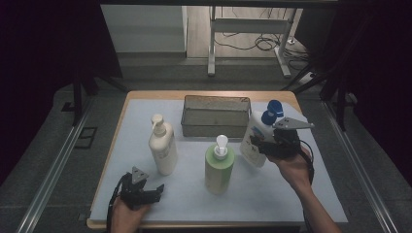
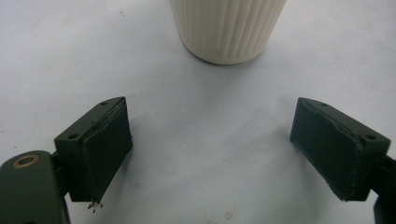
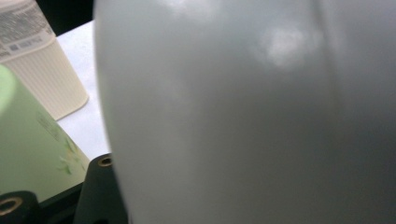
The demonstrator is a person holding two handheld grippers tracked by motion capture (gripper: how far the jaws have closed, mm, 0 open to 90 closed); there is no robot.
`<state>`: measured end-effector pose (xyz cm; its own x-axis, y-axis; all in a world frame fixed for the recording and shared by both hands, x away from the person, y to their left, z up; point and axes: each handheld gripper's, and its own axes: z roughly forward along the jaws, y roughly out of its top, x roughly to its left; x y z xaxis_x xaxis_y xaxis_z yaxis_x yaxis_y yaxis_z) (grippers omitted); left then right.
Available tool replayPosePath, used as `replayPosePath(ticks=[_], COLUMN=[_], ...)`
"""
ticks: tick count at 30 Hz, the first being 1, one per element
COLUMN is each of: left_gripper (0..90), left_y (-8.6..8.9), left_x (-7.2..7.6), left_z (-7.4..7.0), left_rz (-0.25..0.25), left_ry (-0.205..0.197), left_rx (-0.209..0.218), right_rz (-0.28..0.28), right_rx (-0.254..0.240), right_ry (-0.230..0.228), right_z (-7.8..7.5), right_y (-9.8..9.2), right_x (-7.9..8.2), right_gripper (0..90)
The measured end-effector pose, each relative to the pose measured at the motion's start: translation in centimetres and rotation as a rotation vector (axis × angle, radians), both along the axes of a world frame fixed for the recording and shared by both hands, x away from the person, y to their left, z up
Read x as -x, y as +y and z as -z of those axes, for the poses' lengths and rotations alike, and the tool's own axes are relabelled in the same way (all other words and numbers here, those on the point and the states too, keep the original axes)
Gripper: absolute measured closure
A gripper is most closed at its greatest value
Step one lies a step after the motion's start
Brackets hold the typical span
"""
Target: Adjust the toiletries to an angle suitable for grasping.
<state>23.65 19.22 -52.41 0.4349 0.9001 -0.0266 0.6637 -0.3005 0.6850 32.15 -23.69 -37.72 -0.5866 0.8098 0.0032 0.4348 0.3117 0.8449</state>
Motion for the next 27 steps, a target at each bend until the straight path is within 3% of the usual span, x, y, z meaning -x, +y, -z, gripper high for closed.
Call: replayPosePath(ticks=[27], left_gripper=[12.3], left_y=[0.0], left_x=[0.0], left_z=[0.0], left_rz=[0.000], left_ry=[0.000], left_rx=[0.000], right_rz=[-0.061], right_rx=[-0.011], right_ry=[-0.013], right_z=[-3.4], right_y=[3.0], right_x=[-2.9], right_gripper=[40.3])
